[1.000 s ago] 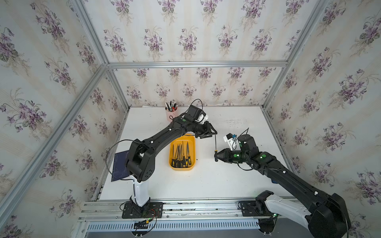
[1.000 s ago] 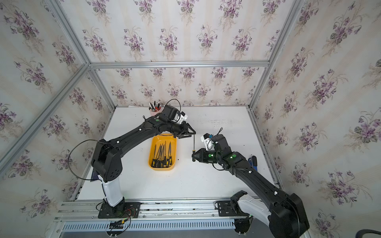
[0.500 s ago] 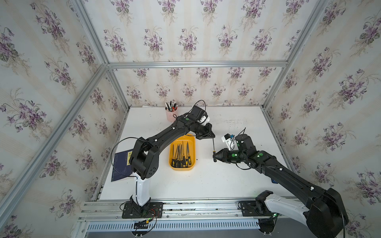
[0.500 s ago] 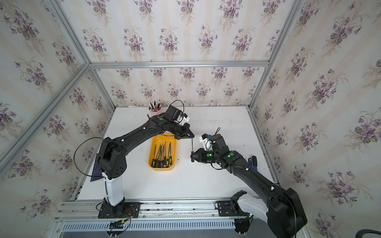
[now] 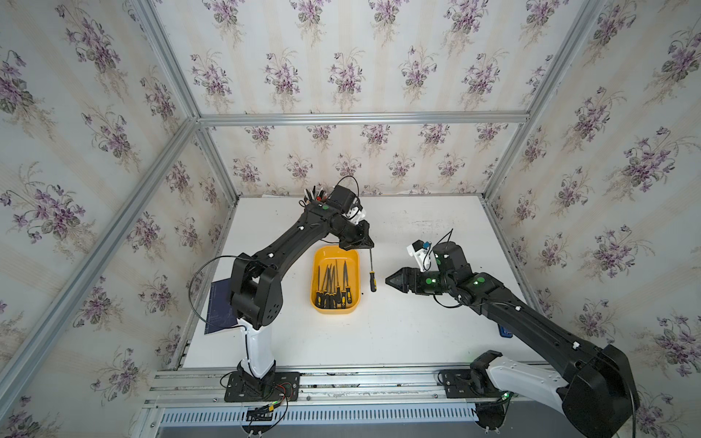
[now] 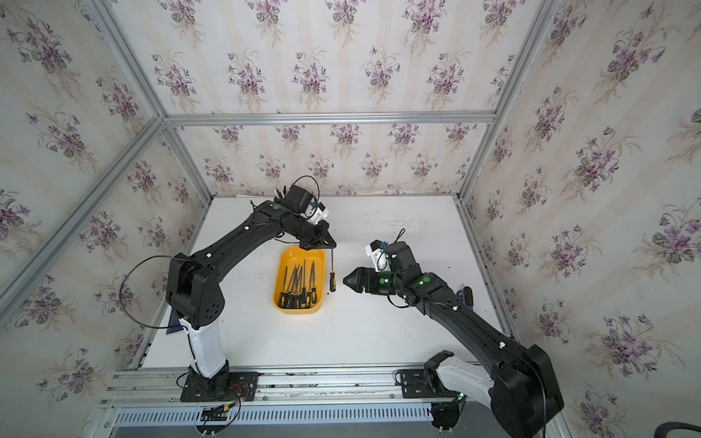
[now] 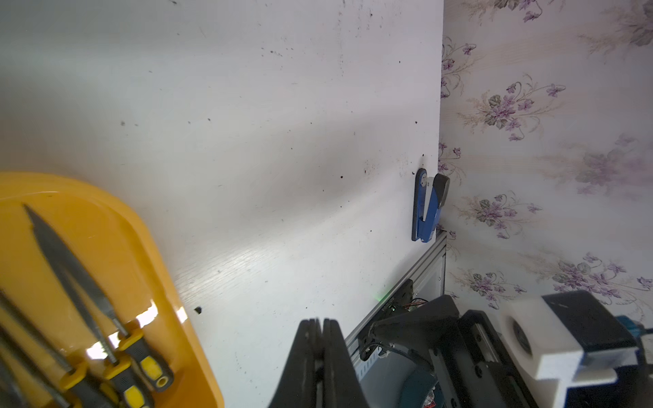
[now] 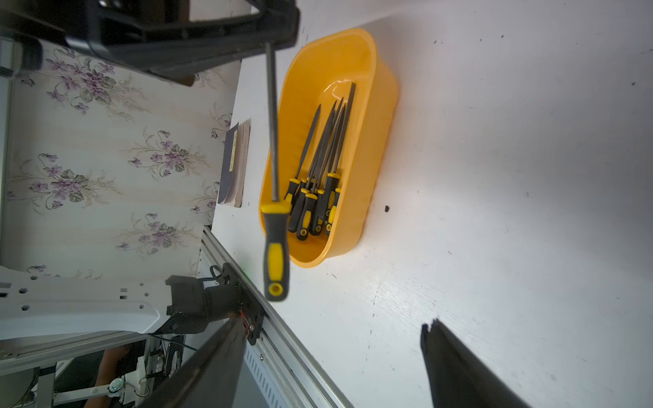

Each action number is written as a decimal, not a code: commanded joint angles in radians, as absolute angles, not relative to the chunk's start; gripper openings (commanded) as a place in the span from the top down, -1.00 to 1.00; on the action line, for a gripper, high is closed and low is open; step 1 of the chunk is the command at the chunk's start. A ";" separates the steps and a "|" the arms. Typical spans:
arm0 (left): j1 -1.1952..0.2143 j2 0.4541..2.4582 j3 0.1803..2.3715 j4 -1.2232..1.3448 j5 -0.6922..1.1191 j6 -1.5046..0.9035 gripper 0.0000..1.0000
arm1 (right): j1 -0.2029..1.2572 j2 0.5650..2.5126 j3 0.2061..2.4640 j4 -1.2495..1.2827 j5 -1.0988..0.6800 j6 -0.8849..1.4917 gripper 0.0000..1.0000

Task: Put the file tool into the storage box
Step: Place the file tool in the storage box.

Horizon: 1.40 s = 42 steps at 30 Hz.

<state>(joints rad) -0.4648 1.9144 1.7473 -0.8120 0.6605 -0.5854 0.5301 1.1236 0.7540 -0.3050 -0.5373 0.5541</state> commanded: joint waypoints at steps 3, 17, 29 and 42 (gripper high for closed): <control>-0.379 1.888 1.752 -0.950 0.594 -0.451 1.00 | 0.530 1.135 0.753 -0.328 -0.523 0.533 -0.66; -0.345 1.991 1.722 -0.996 0.434 -0.377 1.00 | 0.531 1.152 0.760 -0.342 -0.520 0.514 -0.65; -0.355 2.002 1.605 -0.919 0.398 -0.431 1.00 | 0.531 1.170 0.760 -0.348 -0.517 0.502 -0.64; -0.383 2.028 1.560 -0.877 0.372 -0.457 1.00 | 0.530 1.165 0.743 -0.358 -0.507 0.500 -0.62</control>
